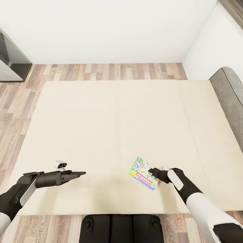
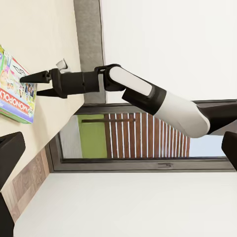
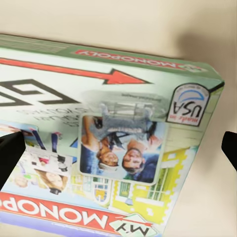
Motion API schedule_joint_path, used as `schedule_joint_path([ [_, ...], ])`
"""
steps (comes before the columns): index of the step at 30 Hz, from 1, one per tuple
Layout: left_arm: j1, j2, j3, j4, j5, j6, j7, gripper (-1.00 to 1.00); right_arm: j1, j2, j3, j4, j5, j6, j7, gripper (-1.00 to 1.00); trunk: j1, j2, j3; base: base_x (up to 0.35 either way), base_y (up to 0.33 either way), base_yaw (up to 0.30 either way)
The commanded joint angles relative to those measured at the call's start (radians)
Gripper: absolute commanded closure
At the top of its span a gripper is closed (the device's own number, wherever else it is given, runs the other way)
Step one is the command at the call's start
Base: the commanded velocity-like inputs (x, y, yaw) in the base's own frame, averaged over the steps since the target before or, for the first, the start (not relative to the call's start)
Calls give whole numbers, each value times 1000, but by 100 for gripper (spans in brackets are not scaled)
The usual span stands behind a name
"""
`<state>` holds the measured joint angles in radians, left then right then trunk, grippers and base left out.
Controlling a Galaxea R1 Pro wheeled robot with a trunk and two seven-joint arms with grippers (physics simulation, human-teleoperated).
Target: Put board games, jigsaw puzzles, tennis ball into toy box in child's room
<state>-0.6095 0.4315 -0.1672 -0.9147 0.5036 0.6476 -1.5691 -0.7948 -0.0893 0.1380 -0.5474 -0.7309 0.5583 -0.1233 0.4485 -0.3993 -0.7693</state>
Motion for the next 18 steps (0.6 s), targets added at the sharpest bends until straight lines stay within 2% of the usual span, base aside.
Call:
schedule_joint_path([
  [1, -1, 1, -5, 0, 6, 10, -2, -100, 1, -2, 1, 6, 34, 0, -7, -100, 2, -1, -1, 0, 0, 0],
  [5, -1, 1, -5, 0, 6, 10, -2, -100, 1, -4, 2, 6, 34, 1, 1, -100, 2, -1, -1, 0, 0, 0],
  [13, -1, 1, -5, 0, 6, 10, -2, -100, 1, -7, 2, 6, 38, 0, 108, -100, 2, -1, -1, 0, 0, 0],
  [18, -1, 1, -5, 0, 6, 10, -2, -100, 1, -7, 1, 7, 67, 0, 127, -100, 2, -1, -1, 0, 0, 0],
])
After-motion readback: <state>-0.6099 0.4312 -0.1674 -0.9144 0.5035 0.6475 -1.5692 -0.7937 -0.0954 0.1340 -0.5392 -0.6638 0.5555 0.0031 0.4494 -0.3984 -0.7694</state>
